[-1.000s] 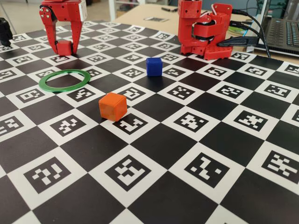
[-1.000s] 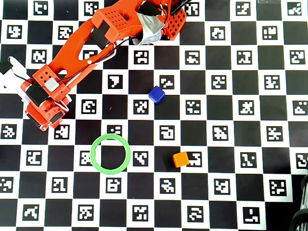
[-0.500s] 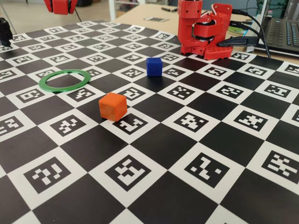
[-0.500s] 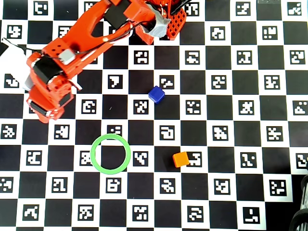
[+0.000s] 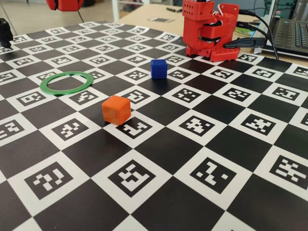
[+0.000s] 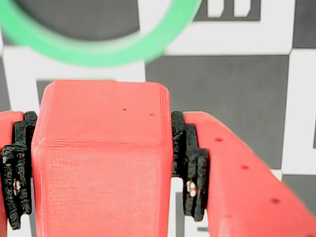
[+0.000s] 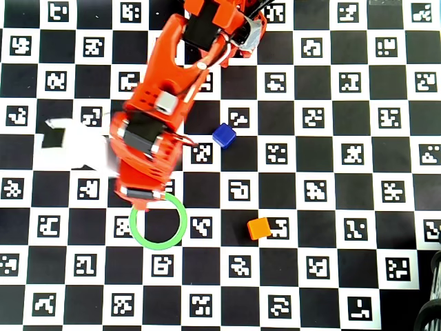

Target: Grab the red cube then put it in the green circle then put the blue cube on top and finally the orange cube on top

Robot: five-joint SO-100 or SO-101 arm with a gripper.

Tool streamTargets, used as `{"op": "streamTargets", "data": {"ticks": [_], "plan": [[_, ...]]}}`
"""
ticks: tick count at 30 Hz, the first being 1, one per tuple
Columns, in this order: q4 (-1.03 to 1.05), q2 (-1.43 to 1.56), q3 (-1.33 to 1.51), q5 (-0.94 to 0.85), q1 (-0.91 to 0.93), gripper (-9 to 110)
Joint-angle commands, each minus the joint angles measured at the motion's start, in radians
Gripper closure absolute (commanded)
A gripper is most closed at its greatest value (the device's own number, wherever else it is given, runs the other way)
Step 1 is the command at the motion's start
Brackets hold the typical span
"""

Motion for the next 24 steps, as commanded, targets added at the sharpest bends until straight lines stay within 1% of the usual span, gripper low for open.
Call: {"op": "streamTargets", "data": {"ticks": [1, 18, 24], "plan": [[-0.003, 0.003, -0.051, -0.011, -0.021, 100], [-0.267, -0.130, 0.094, -0.006, -0.002, 100], [-0.324, -0.152, 0.143, -0.005, -0.017, 100]]}}
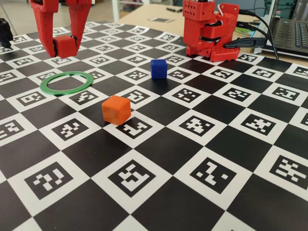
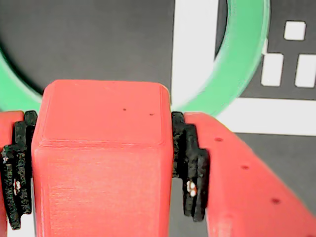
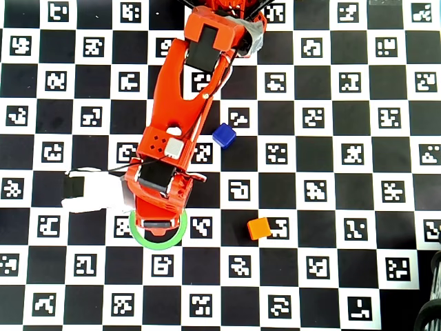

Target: Grab the red cube then put it in the green circle then put the blue cube on top and finally the orange cube on top

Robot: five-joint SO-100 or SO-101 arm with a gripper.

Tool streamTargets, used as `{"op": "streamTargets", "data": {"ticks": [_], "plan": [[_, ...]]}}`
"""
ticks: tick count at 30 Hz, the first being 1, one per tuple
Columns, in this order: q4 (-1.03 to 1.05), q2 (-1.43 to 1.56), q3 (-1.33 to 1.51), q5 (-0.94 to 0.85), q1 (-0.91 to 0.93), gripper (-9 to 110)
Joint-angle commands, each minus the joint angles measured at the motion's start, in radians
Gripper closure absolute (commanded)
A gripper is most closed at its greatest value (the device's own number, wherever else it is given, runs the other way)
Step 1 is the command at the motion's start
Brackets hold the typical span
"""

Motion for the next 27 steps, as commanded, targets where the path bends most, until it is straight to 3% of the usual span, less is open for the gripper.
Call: {"op": "streamTargets", "data": {"ticks": [1, 27], "plan": [[-0.031, 0.038, -0.008, 0.003, -0.012, 100], [-0.141, -0.091, 0.011, -0.031, 0.037, 100]]}}
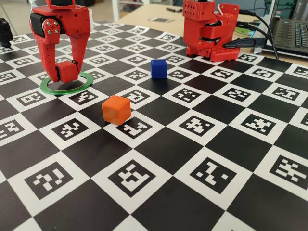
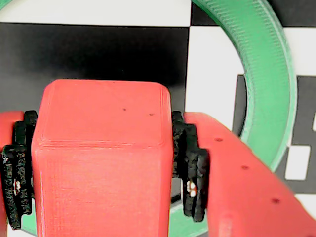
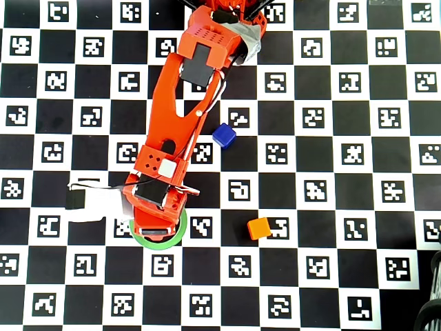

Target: Grab the red cube then put it in the green circle then put the blue cube on top and finally the orange cube on top

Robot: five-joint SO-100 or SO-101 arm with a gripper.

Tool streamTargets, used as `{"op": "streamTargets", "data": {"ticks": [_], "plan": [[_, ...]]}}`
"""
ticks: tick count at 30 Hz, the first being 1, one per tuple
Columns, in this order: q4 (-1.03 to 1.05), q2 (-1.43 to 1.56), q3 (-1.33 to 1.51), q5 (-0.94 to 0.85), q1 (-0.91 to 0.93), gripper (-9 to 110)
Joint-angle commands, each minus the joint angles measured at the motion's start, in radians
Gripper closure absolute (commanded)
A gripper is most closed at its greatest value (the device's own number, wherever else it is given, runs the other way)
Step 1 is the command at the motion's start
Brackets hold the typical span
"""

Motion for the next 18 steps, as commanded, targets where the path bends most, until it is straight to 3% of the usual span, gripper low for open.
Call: {"op": "streamTargets", "data": {"ticks": [1, 18], "plan": [[-0.014, 0.038, -0.011, -0.008, 0.023, 100], [-0.031, 0.026, -0.006, 0.005, 0.015, 100]]}}
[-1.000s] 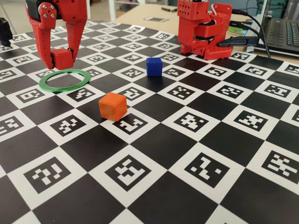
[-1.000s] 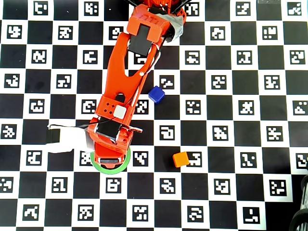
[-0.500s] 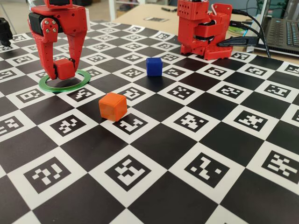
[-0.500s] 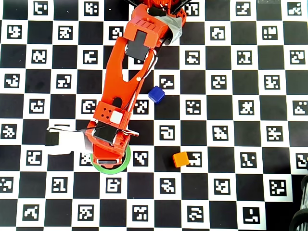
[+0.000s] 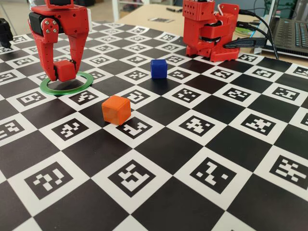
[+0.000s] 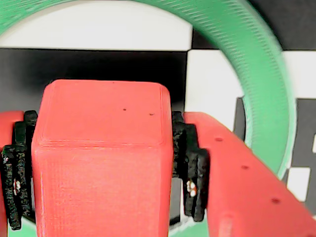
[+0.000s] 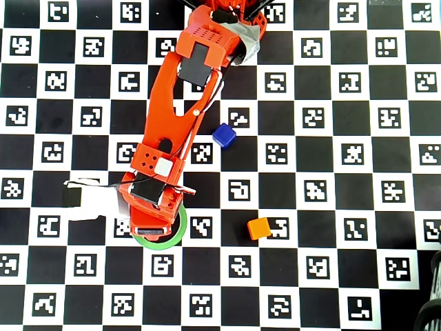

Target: Grab the red cube then put it in the green circle then put the blue cube on top and finally the orange cube on top

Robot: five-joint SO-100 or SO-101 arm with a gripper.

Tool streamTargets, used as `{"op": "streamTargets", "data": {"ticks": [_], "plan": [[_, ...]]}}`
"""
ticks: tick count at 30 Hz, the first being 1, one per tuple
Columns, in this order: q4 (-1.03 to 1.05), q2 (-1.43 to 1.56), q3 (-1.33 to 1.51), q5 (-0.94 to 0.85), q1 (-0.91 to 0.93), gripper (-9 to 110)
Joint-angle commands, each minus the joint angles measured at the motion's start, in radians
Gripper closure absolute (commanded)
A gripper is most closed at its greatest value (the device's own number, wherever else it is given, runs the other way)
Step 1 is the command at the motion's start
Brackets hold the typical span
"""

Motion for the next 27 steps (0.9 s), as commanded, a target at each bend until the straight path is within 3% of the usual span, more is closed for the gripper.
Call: {"op": "streamTargets", "data": {"ticks": [1, 12, 18, 22, 27], "plan": [[-0.008, 0.040, -0.017, 0.000, 0.002, 100], [-0.008, 0.038, -0.020, 0.006, 0.003, 99], [-0.032, 0.060, 0.012, 0.002, 0.005, 86], [-0.035, 0.066, 0.020, 0.005, 0.008, 72], [-0.038, 0.077, 0.032, 0.003, 0.012, 68]]}}
